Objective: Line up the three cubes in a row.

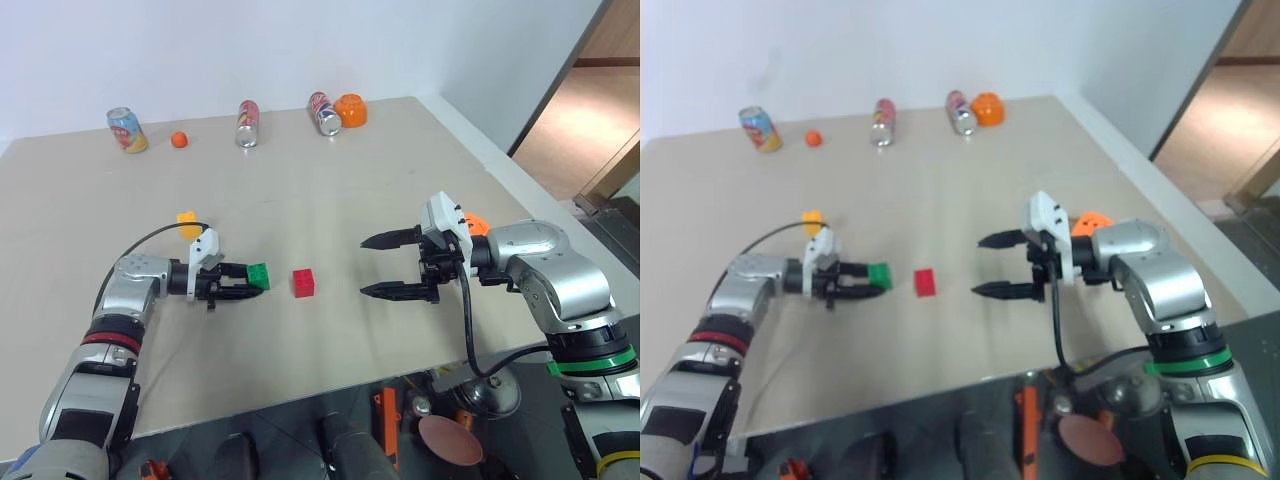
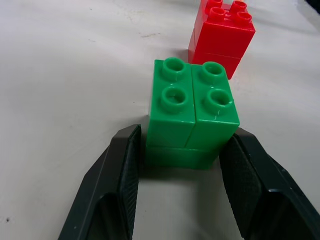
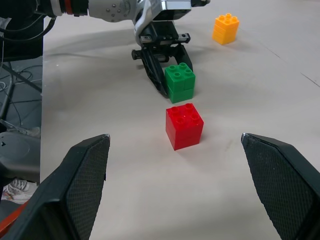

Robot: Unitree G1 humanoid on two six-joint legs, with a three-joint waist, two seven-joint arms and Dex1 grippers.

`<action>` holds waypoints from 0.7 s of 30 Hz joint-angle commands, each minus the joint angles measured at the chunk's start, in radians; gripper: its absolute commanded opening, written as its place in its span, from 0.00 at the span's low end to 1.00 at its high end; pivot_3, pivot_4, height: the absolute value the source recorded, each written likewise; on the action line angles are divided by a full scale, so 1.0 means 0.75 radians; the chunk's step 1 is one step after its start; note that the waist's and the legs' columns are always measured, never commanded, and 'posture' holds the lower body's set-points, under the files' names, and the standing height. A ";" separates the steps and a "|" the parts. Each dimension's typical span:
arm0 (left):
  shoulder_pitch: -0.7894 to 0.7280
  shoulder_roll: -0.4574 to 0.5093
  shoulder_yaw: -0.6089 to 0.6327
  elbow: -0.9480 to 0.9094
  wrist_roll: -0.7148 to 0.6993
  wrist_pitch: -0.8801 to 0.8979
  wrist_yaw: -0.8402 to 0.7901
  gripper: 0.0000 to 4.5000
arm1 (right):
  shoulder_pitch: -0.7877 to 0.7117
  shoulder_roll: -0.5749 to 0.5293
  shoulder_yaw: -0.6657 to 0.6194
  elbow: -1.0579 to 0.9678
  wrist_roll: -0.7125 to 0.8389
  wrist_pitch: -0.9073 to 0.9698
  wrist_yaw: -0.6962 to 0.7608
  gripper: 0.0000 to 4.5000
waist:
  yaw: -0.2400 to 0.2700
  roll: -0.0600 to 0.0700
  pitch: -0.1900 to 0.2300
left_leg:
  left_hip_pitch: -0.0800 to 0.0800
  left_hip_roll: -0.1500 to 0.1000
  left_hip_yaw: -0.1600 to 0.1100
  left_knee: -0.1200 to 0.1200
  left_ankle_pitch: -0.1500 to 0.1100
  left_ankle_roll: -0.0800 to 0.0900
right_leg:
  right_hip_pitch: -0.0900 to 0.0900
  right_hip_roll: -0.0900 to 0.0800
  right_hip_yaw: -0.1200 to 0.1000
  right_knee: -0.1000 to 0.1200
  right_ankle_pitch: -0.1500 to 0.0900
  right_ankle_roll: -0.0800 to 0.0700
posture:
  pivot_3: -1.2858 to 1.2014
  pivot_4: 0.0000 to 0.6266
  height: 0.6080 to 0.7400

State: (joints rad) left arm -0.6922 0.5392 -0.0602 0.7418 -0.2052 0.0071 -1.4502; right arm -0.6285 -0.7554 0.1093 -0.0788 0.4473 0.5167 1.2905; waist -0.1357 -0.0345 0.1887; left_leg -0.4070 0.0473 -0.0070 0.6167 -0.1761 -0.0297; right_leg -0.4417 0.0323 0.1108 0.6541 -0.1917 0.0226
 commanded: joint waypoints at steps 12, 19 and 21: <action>0.208 0.115 0.017 -0.301 -0.053 0.173 0.035 0.53 | -0.029 0.014 -0.014 -0.004 0.007 -0.022 0.010 0.97 | 0.002 0.000 0.000 | -0.001 0.000 0.000 -0.001 -0.004 -0.004 | 0.000 0.000 0.000 0.000 -0.004 -0.001 | 0.52 0.24 1.00; 0.234 0.036 0.004 -0.326 -0.030 0.099 0.175 0.53 | -0.038 0.019 -0.017 -0.004 0.011 -0.015 0.009 0.97 | 0.012 0.000 0.000 | 0.000 0.000 0.000 0.002 -0.003 -0.004 | 0.002 -0.001 0.000 0.000 -0.004 -0.001 | 0.52 0.24 1.00; 0.257 0.019 -0.004 -0.337 -0.021 0.081 0.201 0.53 | -0.036 0.017 -0.020 -0.006 0.011 -0.014 0.007 0.97 | 0.014 -0.001 0.000 | 0.000 -0.001 0.000 0.004 -0.003 -0.003 | 0.003 -0.002 0.000 0.000 -0.004 -0.001 | 0.52 0.24 1.00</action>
State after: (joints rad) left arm -0.5206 0.5599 -0.0483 0.4874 -0.2480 0.0725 -1.3285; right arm -0.6342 -0.7377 0.1106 -0.0704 0.4465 0.5132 1.2922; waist -0.1248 -0.0350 0.1885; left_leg -0.4073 0.0466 -0.0066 0.6201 -0.1785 -0.0321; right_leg -0.4391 0.0302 0.1108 0.6540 -0.1947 0.0220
